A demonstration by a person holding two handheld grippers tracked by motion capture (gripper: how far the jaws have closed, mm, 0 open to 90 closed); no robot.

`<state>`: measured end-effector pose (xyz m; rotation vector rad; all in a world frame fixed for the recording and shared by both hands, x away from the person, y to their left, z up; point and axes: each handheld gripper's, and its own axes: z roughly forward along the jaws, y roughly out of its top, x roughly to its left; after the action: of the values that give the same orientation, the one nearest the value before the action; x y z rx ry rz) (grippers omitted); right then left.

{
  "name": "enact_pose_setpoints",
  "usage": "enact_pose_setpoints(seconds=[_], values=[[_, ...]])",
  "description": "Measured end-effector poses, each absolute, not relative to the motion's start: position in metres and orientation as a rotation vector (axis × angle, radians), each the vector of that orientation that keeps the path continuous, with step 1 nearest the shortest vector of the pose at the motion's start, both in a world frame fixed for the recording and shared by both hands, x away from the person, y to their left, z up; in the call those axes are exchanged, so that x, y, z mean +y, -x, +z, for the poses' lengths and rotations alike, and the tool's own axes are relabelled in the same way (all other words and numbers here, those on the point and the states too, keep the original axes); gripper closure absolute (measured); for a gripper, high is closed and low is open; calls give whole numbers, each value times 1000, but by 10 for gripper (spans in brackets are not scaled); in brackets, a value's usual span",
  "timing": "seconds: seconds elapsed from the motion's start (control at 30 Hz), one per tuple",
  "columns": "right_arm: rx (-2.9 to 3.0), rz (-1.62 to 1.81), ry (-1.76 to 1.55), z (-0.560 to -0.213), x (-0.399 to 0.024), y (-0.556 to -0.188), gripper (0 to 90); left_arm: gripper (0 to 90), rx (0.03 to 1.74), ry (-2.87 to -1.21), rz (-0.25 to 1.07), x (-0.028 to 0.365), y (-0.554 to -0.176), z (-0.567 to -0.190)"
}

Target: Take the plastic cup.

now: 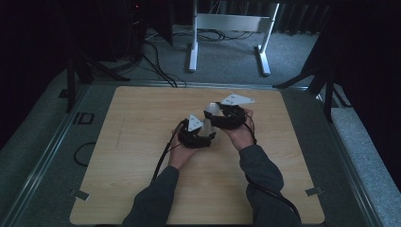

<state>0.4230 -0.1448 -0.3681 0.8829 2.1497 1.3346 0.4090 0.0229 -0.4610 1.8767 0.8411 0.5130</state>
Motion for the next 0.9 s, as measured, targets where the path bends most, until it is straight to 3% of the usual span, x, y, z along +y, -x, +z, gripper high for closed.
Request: enact_pose_setpoints(seconds=[0.7,0.9], values=[[2132,1352,-910,-363,-148,-425,393,297,832,-1869,529,24,-408,-460],[2142,1374,-930,-365,-149,-426,393,241,830,-1862,508,22,-410,-461]])
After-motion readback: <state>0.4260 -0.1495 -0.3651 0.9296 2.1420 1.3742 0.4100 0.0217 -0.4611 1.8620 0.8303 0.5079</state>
